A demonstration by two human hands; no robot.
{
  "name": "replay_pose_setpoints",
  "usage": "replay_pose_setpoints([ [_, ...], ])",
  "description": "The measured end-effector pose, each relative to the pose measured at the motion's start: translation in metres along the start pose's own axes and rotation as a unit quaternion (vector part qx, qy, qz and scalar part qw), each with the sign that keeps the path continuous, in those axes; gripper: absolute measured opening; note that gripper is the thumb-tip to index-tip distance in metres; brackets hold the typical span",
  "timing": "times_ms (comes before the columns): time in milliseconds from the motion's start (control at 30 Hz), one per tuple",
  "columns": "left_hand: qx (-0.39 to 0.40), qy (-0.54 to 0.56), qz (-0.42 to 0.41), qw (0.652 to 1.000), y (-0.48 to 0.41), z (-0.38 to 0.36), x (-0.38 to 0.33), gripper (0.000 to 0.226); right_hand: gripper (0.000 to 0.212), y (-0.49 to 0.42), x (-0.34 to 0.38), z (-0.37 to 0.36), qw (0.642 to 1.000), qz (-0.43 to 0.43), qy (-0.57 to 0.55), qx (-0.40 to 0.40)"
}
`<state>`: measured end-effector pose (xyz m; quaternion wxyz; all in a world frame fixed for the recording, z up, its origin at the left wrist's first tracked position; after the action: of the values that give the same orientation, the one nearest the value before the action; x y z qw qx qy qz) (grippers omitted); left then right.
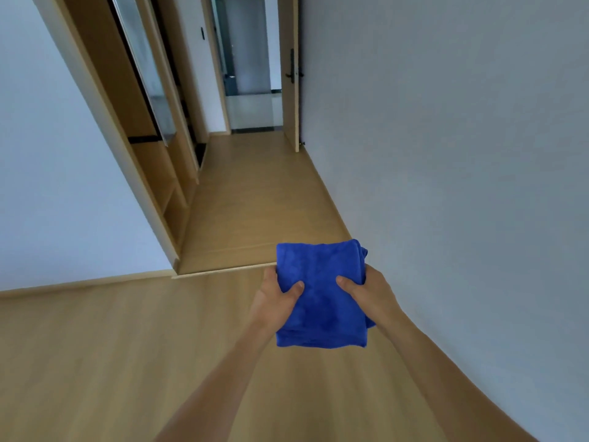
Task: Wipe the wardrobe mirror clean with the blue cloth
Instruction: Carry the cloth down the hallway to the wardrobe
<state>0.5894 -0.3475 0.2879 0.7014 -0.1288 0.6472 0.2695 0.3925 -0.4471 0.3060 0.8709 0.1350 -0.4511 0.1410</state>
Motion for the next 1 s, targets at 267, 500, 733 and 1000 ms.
replay_pose_setpoints([
  [267, -0.036, 0.006, -0.009, 0.999, -0.044, 0.005, -0.015, 0.031, 0.020, -0.055, 0.025, -0.009, 0.999, 0.033, -0.015, 0.041],
  [500, -0.044, 0.014, -0.009, 0.999, -0.105, 0.011, -0.022, 0.034, 0.022, -0.115, 0.044, -0.019, 0.998, 0.040, 0.000, 0.047],
  [733, -0.042, 0.022, -0.007, 0.999, -0.194, 0.027, -0.034, 0.035, 0.027, -0.197, 0.077, -0.037, 0.998, 0.040, 0.018, 0.043],
  [1000, -0.056, 0.001, -0.018, 0.998, -0.280, 0.059, -0.050, 0.035, 0.024, -0.274, 0.119, -0.065, 0.998, 0.037, 0.030, 0.038],
])
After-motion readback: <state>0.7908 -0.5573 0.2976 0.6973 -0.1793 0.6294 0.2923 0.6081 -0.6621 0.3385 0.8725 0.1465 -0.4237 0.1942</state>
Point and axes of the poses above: each hand's wrist, its own y-axis away from the middle knuckle, its own z-axis out of the back of the hand, x = y × z, the point moved 6 cm from there along -y, towards the middle knuckle, and after that the axes turned 13 degrees about y, right-handed, at the moved point
